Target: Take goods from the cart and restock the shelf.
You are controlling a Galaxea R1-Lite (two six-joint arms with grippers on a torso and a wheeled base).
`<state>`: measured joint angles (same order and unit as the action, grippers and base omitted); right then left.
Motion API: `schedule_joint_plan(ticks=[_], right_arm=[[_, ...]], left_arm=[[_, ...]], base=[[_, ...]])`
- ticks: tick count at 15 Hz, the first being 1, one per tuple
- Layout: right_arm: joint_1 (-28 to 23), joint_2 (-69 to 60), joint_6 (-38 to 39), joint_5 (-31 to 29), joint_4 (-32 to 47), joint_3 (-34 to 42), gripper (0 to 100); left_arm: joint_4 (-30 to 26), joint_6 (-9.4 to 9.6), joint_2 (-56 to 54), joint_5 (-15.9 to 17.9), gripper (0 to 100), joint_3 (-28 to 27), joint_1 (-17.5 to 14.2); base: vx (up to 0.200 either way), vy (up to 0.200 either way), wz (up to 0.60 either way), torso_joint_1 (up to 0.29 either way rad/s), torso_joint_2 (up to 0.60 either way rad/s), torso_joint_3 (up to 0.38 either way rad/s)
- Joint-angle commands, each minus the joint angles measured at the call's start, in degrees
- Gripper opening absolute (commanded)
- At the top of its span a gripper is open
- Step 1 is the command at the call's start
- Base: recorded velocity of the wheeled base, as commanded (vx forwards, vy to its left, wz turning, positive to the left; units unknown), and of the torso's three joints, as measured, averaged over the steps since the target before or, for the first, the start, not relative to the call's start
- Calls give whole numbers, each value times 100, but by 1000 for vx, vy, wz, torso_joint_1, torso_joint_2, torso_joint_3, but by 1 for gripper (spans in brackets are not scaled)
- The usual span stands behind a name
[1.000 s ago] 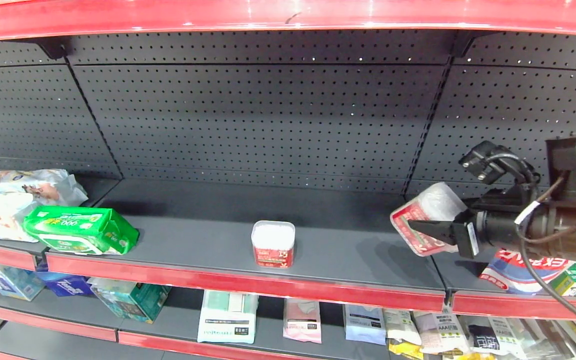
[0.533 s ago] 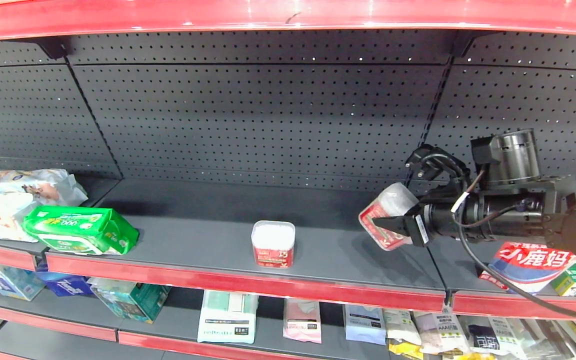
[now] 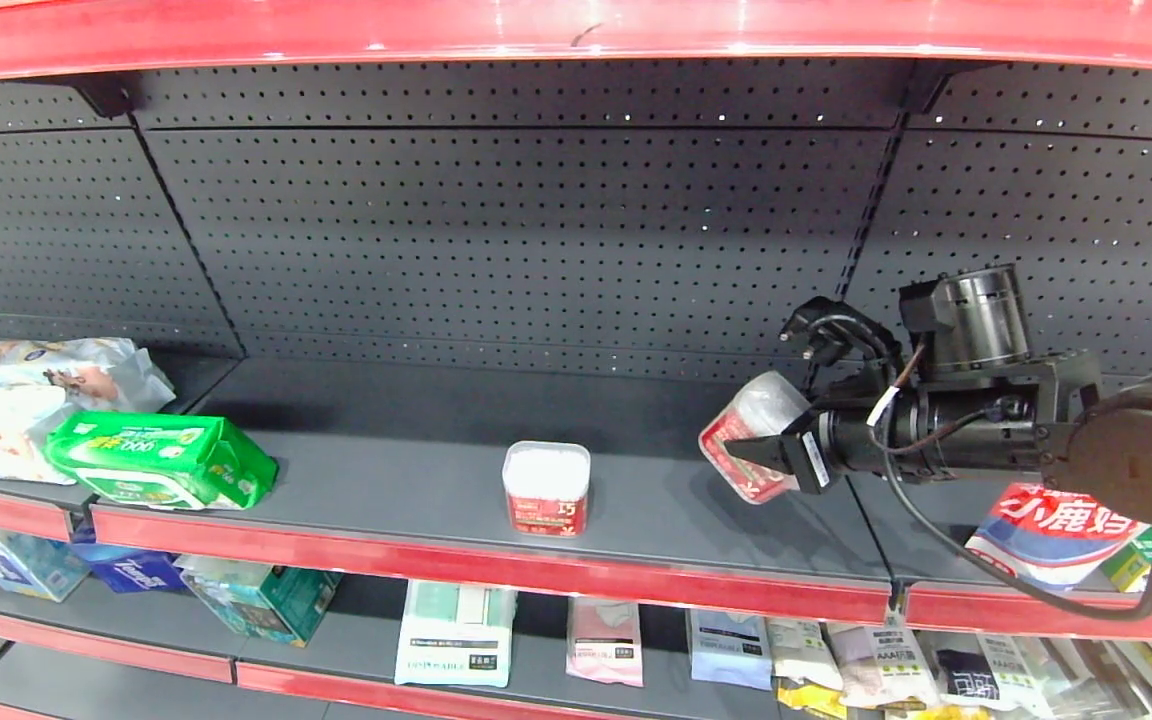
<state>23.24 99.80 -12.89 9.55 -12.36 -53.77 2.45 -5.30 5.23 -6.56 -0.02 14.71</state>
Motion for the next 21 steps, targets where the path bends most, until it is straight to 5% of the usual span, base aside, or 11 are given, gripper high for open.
schedule_joint_plan(ticks=[1, 4, 5, 7, 13, 14, 15, 17, 18, 19, 21], right_arm=[[6, -31, -3, 3, -3, -10, 0], [-12, -40, 5, 3, -3, 42, 0], [-12, -40, 14, -5, -3, 69, 0], [-3, -31, 14, -14, -3, 34, 0], [-3, -31, 14, -14, -3, 69, 0], [-3, -31, 23, -23, -3, 60, 0], [-3, -31, 23, -23, -3, 51, 0], [6, -22, 23, -23, -3, 60, 0], [6, -22, 23, -23, -3, 69, 0], [6, -31, 23, -32, -3, 86, 0], [6, -31, 23, -32, 6, 113, 0]], left_arm=[[-25, -15, 31, -56, 100, -6, 5], [-43, -76, 31, -144, 100, -6, -4], [-34, -67, 31, -522, 100, -6, -4], [-43, -59, 207, -663, 100, -6, -48], [-43, 126, 356, -689, 100, -6, -1419], [-34, 214, 171, -592, 100, -6, -1594], [-25, 284, -180, -337, 100, -6, -1419], [-201, 179, -514, 603, 100, -6, -1445], [-254, 196, -514, 682, 100, -6, -1445], [-254, 434, -514, 902, 100, -6, -1445], [-254, 495, -514, 937, 100, -6, -1445]], base=[[0, 0, 0, 0, 0, 0], [0, 0, 0, 0, 0, 0], [0, 0, 0, 0, 0, 0], [0, 0, 0, 0, 0, 0], [0, 0, 0, 0, 0, 0], [0, 0, 0, 0, 0, 0], [0, 0, 0, 0, 0, 0], [0, 0, 0, 0, 0, 0], [0, 0, 0, 0, 0, 0], [0, 0, 0, 0, 0, 0], [0, 0, 0, 0, 0, 0]])
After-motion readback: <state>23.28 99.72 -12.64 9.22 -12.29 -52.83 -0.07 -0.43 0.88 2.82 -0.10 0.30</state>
